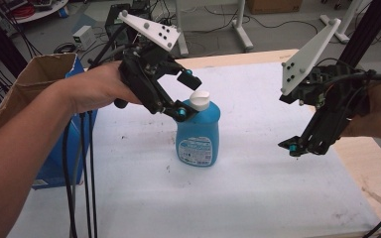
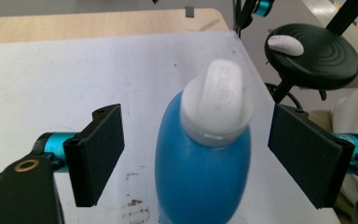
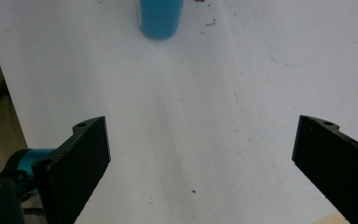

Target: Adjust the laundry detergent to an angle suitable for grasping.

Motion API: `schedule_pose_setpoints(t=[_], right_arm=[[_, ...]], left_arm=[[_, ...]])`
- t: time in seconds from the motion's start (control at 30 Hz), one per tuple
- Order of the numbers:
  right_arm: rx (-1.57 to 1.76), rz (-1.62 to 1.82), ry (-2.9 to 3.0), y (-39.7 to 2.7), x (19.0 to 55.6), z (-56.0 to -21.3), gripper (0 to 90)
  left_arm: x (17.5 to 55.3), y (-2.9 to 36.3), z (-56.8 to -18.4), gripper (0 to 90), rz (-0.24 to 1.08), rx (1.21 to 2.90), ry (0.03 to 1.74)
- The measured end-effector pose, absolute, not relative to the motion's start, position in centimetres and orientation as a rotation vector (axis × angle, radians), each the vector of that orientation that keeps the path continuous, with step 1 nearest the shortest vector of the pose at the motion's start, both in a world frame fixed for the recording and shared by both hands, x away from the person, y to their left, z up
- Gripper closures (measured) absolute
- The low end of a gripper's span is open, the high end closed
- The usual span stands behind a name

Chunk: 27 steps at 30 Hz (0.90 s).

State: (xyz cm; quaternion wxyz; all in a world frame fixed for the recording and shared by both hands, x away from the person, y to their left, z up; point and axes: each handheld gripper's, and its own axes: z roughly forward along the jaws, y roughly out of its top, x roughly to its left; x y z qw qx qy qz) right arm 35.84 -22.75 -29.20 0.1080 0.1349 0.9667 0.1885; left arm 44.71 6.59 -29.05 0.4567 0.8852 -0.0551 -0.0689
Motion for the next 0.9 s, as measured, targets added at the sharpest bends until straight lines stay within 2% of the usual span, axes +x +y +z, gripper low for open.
schedule_pose_setpoints(t=[0.33, 0.43, 0.53, 0.6, 0.63, 0.67, 0.9], right_arm=[[0.402, 0.566, 2.838, -23.1, 36.0, -28.9, 3.2], [0.41, 0.574, 2.836, -23.2, 36.1, -28.9, 3.2], [0.409, 0.58, 2.835, -23.2, 36.1, -28.9, 3.3], [0.408, 0.582, 2.832, -23.3, 36.1, -28.8, 3.2], [0.406, 0.584, 2.833, -23.3, 36.1, -28.8, 3.2], [0.405, 0.584, 2.833, -23.3, 36.1, -28.8, 3.2], [0.403, 0.592, 2.83, -23.3, 36.1, -28.7, 3.3]], left_arm=[[44.3, 8.9, -25.1, 18.4, -0.1, 2.148, -0.005], [44.4, 9.4, -24.9, 18.4, -0.075, 2.158, 0.011], [45.1, 10.1, -24.7, 18.4, -0.052, 2.206, 0.101], [45.0, 10.4, -24.7, 18.3, -0.051, 2.213, 0.082], [45.1, 10.4, -24.7, 12.2, -0.043, 2.22, 0.091], [45.1, 10.5, -24.6, 2.4, -0.042, 2.217, 0.111], [45.2, 10.9, -24.3, 1.6, 0.033, 2.263, 0.16]])
